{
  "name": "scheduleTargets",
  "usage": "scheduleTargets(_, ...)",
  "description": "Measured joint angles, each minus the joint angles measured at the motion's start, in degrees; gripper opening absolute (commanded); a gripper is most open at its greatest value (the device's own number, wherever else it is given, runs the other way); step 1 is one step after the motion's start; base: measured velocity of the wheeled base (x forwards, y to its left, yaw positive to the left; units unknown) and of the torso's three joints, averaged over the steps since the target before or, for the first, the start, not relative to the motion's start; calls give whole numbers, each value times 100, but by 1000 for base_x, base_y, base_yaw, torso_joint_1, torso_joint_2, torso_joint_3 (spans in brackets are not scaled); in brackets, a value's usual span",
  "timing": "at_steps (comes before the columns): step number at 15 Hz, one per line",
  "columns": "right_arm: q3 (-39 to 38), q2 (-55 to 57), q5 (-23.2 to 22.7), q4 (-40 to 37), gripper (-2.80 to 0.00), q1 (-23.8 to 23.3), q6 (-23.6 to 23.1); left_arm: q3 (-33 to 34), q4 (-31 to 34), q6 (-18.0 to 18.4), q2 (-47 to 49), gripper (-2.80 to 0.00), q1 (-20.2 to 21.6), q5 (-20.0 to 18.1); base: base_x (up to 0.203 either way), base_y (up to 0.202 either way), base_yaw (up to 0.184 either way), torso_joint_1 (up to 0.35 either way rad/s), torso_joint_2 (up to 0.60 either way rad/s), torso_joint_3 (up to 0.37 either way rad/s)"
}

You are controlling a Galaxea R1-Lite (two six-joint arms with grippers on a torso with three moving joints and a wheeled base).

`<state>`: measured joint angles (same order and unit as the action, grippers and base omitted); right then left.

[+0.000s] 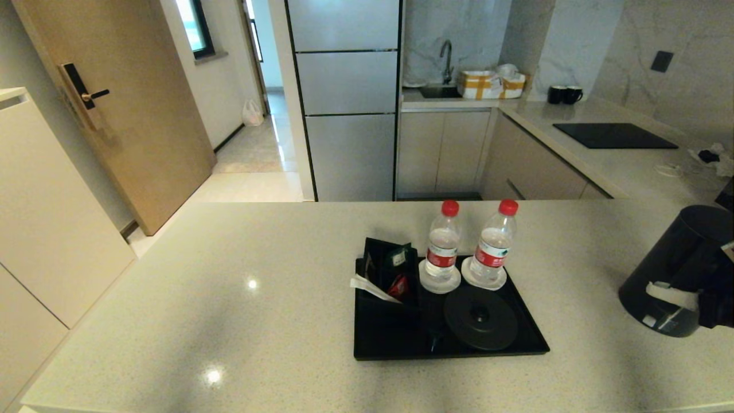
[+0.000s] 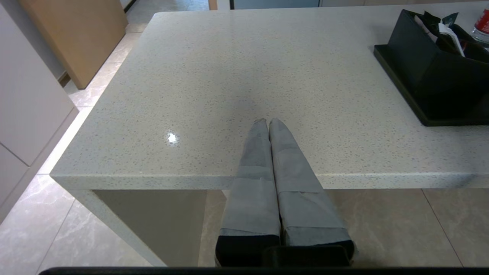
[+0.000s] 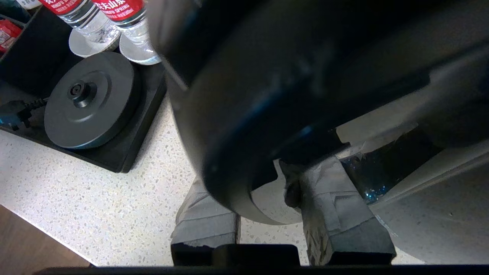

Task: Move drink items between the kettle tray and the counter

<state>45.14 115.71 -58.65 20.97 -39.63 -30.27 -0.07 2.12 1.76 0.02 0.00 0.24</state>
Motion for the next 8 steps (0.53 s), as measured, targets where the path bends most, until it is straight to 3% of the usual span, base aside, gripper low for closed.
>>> scheduleTargets(8,-187,-557,13,-145,-280,15,40,0,-2,-2,0,-280,0,-1,0,0,0,0,0,0)
